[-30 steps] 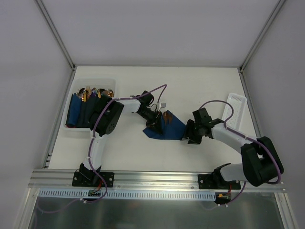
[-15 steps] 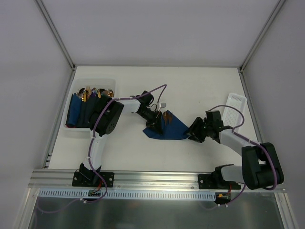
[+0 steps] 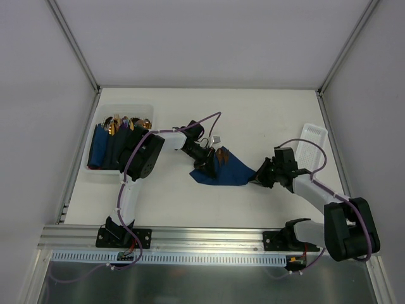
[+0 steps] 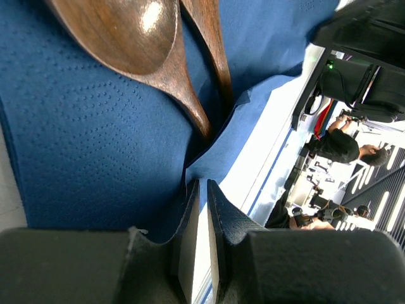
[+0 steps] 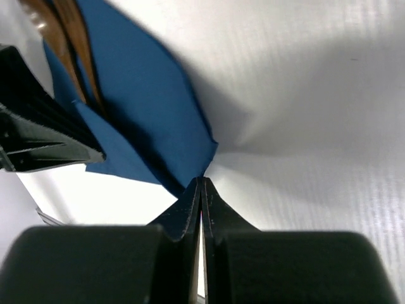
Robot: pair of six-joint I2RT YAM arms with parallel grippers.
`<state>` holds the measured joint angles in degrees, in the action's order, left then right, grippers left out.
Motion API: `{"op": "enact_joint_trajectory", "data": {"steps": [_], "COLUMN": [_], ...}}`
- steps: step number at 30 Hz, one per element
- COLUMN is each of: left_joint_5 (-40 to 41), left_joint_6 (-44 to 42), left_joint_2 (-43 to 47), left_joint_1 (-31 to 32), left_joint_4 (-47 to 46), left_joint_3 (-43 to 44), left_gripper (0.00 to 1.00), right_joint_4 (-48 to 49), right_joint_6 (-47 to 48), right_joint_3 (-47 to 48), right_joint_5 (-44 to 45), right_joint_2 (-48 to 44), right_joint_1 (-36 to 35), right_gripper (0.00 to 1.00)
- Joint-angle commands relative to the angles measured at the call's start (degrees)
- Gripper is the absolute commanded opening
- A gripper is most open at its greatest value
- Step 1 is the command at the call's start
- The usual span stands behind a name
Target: Place the utensils on the paper napkin and roll it up
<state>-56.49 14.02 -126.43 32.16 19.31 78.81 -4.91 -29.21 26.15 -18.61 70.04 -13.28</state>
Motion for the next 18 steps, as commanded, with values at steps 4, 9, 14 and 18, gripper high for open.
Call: {"op": "enact_joint_trajectory", "data": {"steps": [4, 9, 14, 18], "left_joint_5": [4.3, 4.4, 4.5, 4.5], "left_joint_6": [-0.5, -0.6, -0.6, -0.6], "left_joint_2": [-1.2, -1.0, -1.2, -1.2], "left_joint_1": [-0.3, -0.3, -0.3, -0.3], "left_joint_4": [-0.3, -0.3, -0.4, -0.4], "left_joint_3": [-0.9, -1.1, -1.2, -1.3], "left_gripper": [0.11, 0.11, 0.11, 0.11], "right_joint_4": [-2.7, -1.3, 0.2, 2.1], "right_joint_6": [1.2, -0.2, -2.1, -3.8], "right_joint_3": [6.2, 8.8, 11.5, 13.5], "right_joint_5": [3.0, 3.1, 3.0, 2.7], "right_joint_2": [0.3, 3.0, 4.4, 5.7], "right_joint_1": [-4.9, -8.1, -10.5, -12.6], "right_gripper": [0.0, 0.0, 0.0, 0.0]}}
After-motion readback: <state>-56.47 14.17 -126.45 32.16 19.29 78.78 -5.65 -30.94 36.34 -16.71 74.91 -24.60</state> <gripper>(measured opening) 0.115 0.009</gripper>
